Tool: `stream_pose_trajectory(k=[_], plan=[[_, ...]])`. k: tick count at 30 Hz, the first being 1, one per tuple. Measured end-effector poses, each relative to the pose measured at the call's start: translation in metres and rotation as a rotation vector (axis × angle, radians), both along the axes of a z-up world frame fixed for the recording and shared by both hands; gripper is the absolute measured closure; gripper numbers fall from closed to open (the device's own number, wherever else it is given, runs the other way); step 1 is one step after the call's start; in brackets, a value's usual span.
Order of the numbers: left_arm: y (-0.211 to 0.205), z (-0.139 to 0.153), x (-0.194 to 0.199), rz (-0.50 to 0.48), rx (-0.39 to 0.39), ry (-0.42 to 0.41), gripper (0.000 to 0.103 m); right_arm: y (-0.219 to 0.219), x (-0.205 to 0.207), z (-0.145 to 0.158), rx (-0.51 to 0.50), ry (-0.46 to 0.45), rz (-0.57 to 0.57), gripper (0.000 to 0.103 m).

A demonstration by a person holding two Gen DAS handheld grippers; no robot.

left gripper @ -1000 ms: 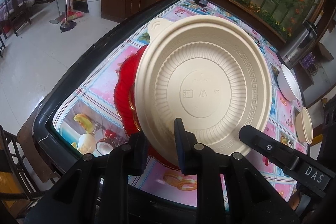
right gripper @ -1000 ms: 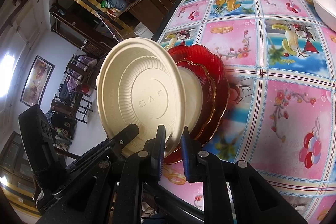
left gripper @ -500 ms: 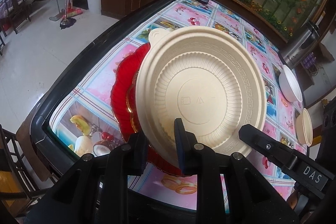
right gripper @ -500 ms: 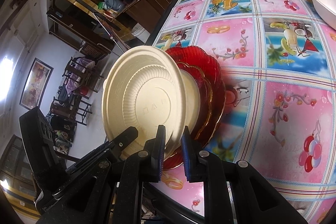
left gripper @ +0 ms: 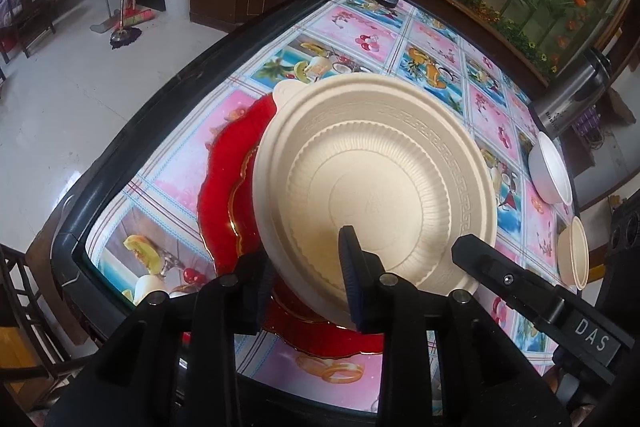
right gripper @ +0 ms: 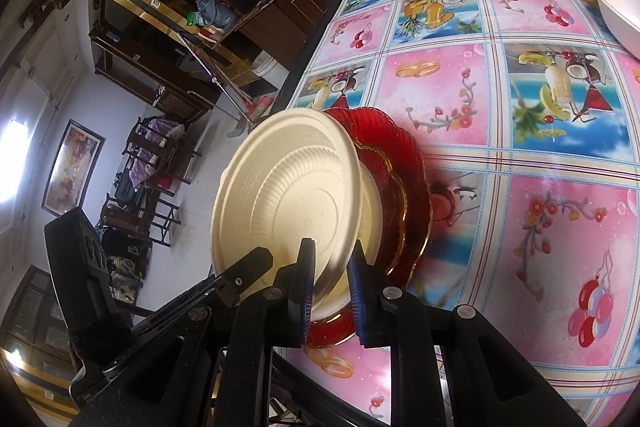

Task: Organize plates and bowls
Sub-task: 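Lower the beige bowl onto the white plate and open both tools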

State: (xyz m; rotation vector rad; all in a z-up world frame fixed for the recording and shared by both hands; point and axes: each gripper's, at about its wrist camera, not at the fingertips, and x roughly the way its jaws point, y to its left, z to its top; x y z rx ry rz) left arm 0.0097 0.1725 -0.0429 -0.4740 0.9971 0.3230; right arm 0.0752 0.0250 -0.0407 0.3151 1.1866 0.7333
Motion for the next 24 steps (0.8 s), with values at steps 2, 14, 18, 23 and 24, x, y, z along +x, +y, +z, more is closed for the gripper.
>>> stream_pose_trajectory(k=[2,14,18,23,24], plan=[[0.002,0.000,0.001,-0.002,-0.014,0.003,0.073,0.000,0.001,0.000,0.004,0.003,0.002,0.085],[0.000,0.016,-0.002,-0.007,-0.049,-0.050,0.052,-0.005,0.005,0.007,0.057,0.014,-0.005,0.076],[0.000,0.019,-0.005,-0.006,-0.056,-0.061,0.038,-0.007,0.005,0.008,0.067,0.018,-0.005,0.071],[0.000,0.026,-0.009,-0.003,-0.055,-0.076,0.037,-0.010,0.005,0.011,0.087,0.021,-0.009,0.065],[0.001,0.028,-0.011,0.001,-0.056,-0.082,0.037,-0.010,0.004,0.012,0.090,0.021,-0.008,0.063]])
